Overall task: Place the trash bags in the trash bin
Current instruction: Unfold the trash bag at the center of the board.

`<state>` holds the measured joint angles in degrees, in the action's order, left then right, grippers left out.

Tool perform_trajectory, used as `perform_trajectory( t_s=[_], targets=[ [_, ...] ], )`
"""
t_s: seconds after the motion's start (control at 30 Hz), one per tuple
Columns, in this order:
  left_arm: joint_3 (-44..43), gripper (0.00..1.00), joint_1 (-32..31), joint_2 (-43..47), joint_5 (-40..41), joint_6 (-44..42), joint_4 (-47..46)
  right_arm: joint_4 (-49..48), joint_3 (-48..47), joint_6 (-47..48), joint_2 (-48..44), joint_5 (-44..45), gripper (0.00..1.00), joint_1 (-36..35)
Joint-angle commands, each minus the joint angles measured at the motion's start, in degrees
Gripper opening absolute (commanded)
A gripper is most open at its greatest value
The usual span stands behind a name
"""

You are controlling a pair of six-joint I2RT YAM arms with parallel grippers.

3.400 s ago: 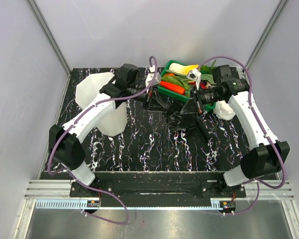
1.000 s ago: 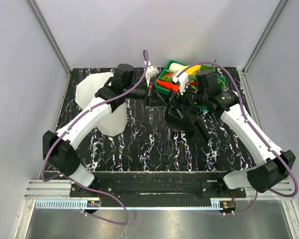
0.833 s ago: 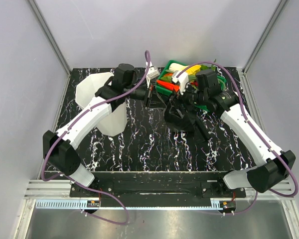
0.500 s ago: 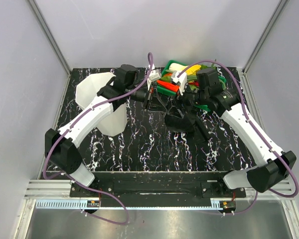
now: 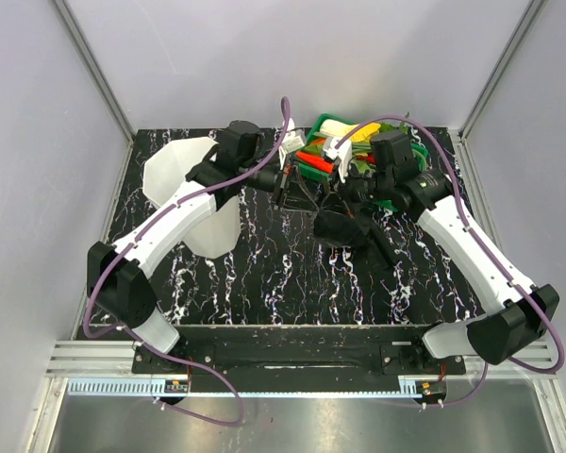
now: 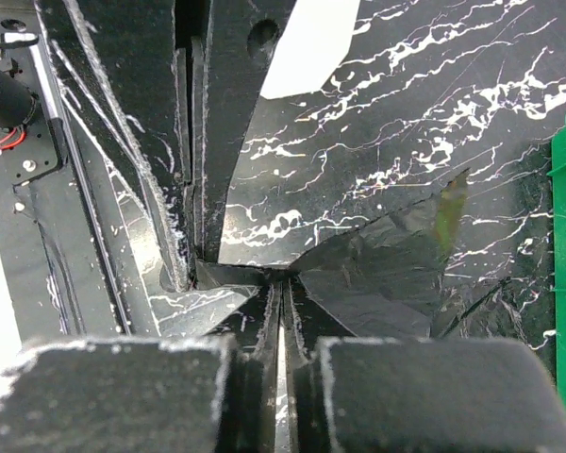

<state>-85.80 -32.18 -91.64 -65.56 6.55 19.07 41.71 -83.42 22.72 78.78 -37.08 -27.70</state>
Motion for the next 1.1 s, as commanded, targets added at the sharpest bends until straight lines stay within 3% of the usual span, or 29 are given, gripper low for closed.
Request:
perform_trajectory(
  t_s=[0.0,0.13,0.17,0.3,0.43,0.57,0.67,0.77,0.93,1.0,1.07],
  targets=[
    [-1.57,0.00,-0.33,0.05,-2.73,1.27,-4.74,-2.08,0.45,0.39,-1.26,-0.36,0.05,-0.33],
    [-2.09,0.00,-0.07,0.23,-3.17,0.67,-3.79,-1.28,0.54,0.83,-1.88,5.32,0.04,-0.33],
    [-2.53,0.00,0.02,0.23,-3.34,-0.12,-2.73,-1.28,0.71,1.53,-2.23,7.18,0.08,-0.33],
    [-2.44,0.00,-0.07,0.32,-4.57,-2.15,-0.18,-1.20,1.15,3.91,-4.25,10.71,0.64,-0.33],
    [-3.93,0.00,-0.07,-1.26,-8.61,-6.09,4.65,0.30,-0.25,5.23,-3.99,9.40,0.82,-0.33],
    [-6.22,0.00,-0.16,-2.32,-12.66,-10.93,10.54,1.61,-0.87,7.07,-3.02,7.90,0.91,-0.42],
    [-6.14,0.00,-0.07,-2.23,-12.14,-11.82,10.64,2.58,-0.70,8.13,-2.67,5.71,0.91,-0.51],
    [-6.31,0.00,-0.16,-2.41,-11.26,-11.73,10.72,2.23,-0.17,7.69,-2.76,5.09,0.83,-0.95],
    [-6.05,0.00,-0.16,-2.41,-10.56,-11.99,10.72,1.01,0.45,7.08,-3.37,10.52,0.80,-1.12],
    [-5.70,0.00,-0.16,-2.23,-9.94,-12.08,10.81,0.83,0.27,7.25,-3.99,10.54,0.64,-1.12],
    [-5.70,0.00,-0.16,-2.23,-9.85,-12.17,10.81,0.65,-0.08,6.11,-3.90,8.88,0.38,-1.12]
  ],
)
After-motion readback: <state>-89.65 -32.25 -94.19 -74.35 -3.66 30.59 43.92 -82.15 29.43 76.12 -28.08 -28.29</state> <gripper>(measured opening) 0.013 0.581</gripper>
